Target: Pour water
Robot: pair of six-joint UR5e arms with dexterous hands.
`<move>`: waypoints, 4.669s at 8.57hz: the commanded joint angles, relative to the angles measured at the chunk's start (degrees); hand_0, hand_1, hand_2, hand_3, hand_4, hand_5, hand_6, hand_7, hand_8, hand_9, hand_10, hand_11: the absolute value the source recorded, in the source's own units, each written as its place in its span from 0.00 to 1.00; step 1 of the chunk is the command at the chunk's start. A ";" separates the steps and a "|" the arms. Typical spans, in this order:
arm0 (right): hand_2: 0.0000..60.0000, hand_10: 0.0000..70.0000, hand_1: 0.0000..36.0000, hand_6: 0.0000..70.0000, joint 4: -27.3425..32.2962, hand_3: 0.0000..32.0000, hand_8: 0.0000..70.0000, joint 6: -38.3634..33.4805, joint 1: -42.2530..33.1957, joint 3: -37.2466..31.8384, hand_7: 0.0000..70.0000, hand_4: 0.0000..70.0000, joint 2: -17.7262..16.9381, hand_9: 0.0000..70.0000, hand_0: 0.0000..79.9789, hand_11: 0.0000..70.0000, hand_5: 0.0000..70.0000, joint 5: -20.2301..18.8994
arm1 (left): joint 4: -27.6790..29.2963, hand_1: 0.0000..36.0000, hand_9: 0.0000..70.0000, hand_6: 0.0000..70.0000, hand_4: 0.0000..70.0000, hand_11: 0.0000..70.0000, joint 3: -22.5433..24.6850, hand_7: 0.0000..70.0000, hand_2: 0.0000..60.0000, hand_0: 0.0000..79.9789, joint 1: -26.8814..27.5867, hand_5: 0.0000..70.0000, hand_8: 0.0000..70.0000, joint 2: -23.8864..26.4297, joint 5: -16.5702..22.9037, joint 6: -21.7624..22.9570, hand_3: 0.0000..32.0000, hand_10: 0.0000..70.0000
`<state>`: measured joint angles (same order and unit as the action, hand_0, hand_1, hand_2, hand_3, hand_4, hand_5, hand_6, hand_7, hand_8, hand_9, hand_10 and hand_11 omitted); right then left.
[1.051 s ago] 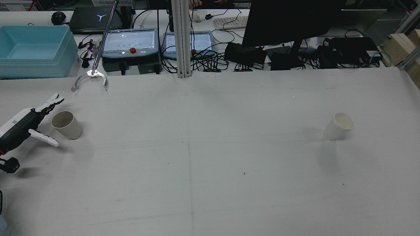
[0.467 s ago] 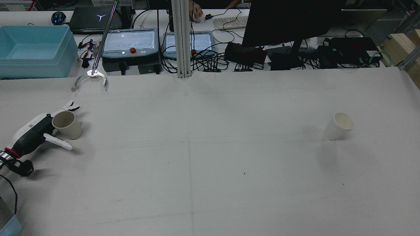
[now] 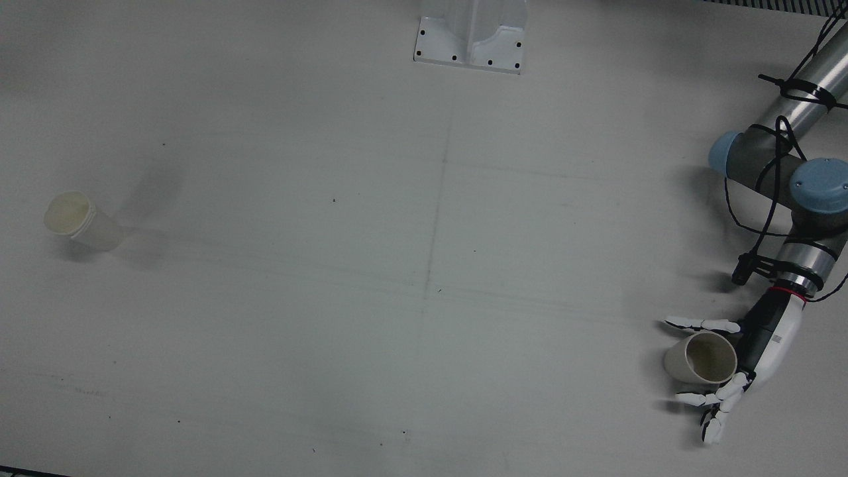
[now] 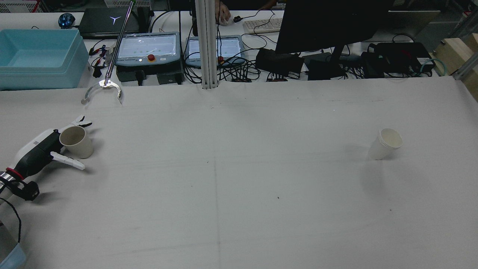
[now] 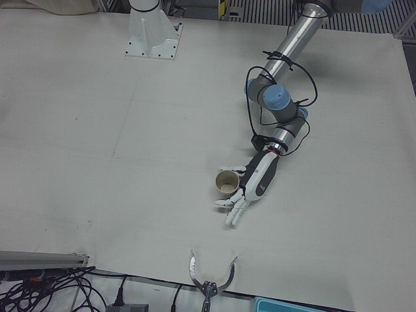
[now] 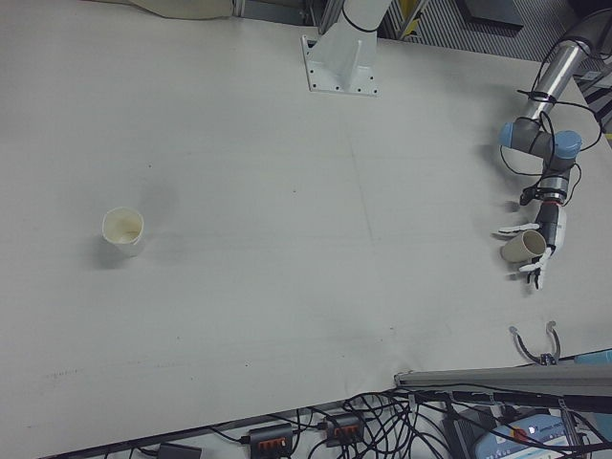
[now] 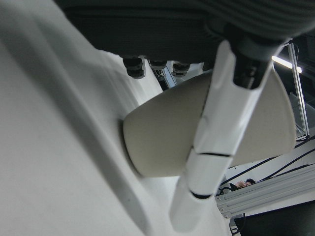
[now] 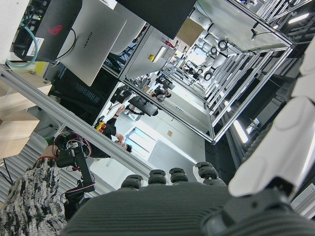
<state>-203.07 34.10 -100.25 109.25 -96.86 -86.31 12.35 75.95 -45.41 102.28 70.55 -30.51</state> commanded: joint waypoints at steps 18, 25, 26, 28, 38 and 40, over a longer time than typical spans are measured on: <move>0.19 0.02 0.23 0.05 0.04 0.00 0.03 -0.44 0.84 -0.17 0.10 0.08 0.00 0.08 0.51 0.05 0.00 0.00 | -6.64 0.32 0.25 0.17 0.69 0.17 4.38 0.35 0.77 0.53 -2.23 1.00 0.14 -0.50 -2.42 7.22 0.00 0.11; 0.19 0.01 0.24 0.05 0.39 0.00 0.03 -0.26 7.26 -1.58 0.11 0.09 7.11 0.07 0.51 0.04 0.00 0.09 | -4.53 0.39 0.21 0.18 0.71 0.17 4.47 0.33 0.86 0.55 -4.16 1.00 0.12 0.90 -12.27 20.39 0.00 0.11; 0.19 0.02 0.24 0.06 0.39 0.00 0.03 -0.26 7.87 -1.58 0.11 0.10 7.82 0.08 0.51 0.04 0.00 0.17 | -4.70 0.36 0.21 0.17 0.71 0.17 4.47 0.33 0.79 0.55 -4.16 1.00 0.11 0.82 -12.45 21.10 0.00 0.11; 0.21 0.02 0.27 0.05 1.09 0.00 0.02 -3.22 9.45 -1.41 0.10 0.09 10.09 0.07 0.52 0.04 0.00 1.32 | -4.97 0.30 0.22 0.18 0.75 0.18 5.51 0.34 0.65 0.56 -4.25 1.00 0.12 0.47 -12.45 21.46 0.00 0.12; 0.18 0.07 0.38 0.00 19.11 0.00 0.02 -9.61 29.83 -13.80 0.00 0.01 -0.53 0.06 0.58 0.12 0.00 10.80 | -6.02 0.25 0.25 0.20 0.81 0.18 11.23 0.35 0.57 0.57 -6.97 1.00 0.15 -1.20 -11.48 21.28 0.00 0.13; 0.17 0.08 0.48 0.00 21.30 0.00 0.01 -2.49 30.54 -9.86 0.00 0.00 -1.92 0.05 0.60 0.14 0.00 23.91 | -5.94 0.26 0.25 0.20 0.82 0.18 11.94 0.35 0.58 0.57 -6.97 1.00 0.14 -1.91 -11.48 21.37 0.00 0.12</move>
<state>-183.99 25.08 -71.17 96.12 -97.09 -73.92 6.26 87.32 -52.36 101.05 59.06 -9.23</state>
